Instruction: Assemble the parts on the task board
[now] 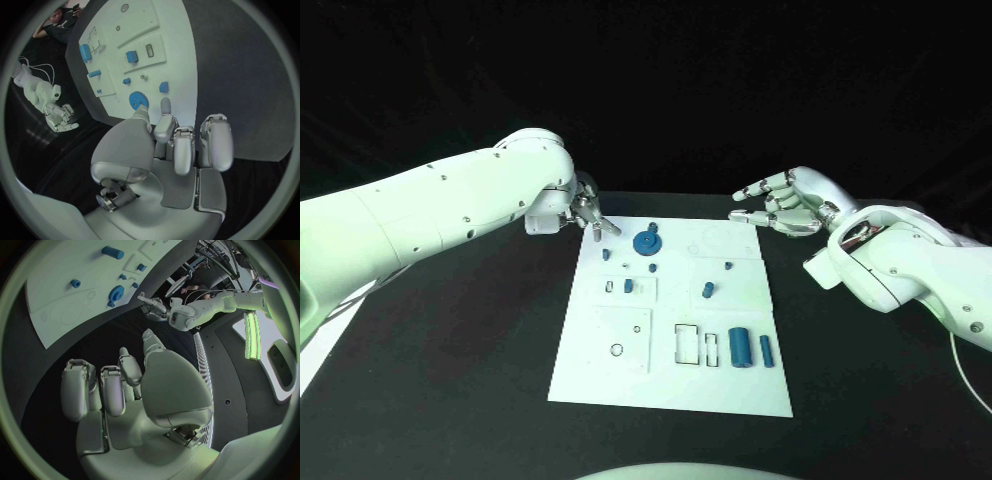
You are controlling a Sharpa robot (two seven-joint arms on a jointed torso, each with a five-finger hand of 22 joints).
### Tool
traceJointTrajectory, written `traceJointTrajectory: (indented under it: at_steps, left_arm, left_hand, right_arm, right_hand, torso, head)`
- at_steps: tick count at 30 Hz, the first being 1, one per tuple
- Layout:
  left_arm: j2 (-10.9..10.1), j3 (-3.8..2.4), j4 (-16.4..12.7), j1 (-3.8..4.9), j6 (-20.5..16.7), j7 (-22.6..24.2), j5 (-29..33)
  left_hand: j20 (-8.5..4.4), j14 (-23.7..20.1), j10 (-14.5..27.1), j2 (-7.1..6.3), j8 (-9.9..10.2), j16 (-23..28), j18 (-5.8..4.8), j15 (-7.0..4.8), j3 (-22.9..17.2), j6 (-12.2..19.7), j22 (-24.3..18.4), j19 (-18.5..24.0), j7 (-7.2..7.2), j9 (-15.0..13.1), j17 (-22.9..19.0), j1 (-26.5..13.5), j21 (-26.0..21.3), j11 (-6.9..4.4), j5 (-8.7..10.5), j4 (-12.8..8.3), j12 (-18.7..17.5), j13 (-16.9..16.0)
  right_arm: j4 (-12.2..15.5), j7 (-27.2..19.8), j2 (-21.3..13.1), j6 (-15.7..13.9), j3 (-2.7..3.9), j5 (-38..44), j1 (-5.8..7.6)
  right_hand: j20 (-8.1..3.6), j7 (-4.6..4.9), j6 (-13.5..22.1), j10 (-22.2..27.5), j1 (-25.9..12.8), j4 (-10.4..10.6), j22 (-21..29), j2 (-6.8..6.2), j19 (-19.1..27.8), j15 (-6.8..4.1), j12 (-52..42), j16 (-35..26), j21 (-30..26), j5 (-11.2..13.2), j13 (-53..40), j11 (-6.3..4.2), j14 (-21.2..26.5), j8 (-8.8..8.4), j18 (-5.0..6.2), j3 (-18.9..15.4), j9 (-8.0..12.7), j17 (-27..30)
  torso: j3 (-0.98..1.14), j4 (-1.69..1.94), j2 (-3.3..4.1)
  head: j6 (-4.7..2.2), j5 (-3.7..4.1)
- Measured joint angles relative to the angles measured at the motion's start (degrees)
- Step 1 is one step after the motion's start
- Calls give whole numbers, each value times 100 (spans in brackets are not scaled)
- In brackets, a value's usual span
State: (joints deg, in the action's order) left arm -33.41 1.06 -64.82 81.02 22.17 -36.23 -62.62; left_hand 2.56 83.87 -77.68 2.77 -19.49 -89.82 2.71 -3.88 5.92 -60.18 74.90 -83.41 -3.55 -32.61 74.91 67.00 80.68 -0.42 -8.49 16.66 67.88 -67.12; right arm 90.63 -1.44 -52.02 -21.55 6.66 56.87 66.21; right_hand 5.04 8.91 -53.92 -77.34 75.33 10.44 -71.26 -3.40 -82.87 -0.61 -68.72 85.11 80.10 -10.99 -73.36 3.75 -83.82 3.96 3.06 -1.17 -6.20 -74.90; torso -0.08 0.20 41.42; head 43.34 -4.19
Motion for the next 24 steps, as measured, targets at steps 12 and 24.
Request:
traceJointTrajectory:
  at_steps: [12, 24]
  left_arm:
    - [162, 44, 211, -104, 111, 30, -94]
    - [229, 94, 318, -162, 201, 66, -122]
  left_hand:
    - [0, 0, 0, -53, -69, 0, 0, 0, 72, 22, 0, 0, 21, -103, -1, -53, 0, 0, 0, 8, 0, 7]
    - [0, 0, 0, -53, -92, 0, 0, 0, 87, 21, 0, 0, 21, -138, -1, -53, -26, 0, 0, -8, 0, 19]
  right_arm:
    - [9, -2, 7, 2, 0, 0, -3]
    - [9, -2, 8, 3, 0, -1, -3]
  right_hand:
    - [0, 0, 0, 0, 0, 0, 0, 0, 0, 0, 0, 0, 0, 0, 0, 0, 0, 0, 0, 0, 0, -5]
    - [0, 0, 0, 0, 0, 0, 0, 0, 0, 0, 0, 0, 0, 0, 1, 0, 0, 0, 0, 0, 0, -4]
  torso:
    - [3, -11, 3]
    - [4, -4, -1]
  head:
    - [20, 14]
    - [36, 16]
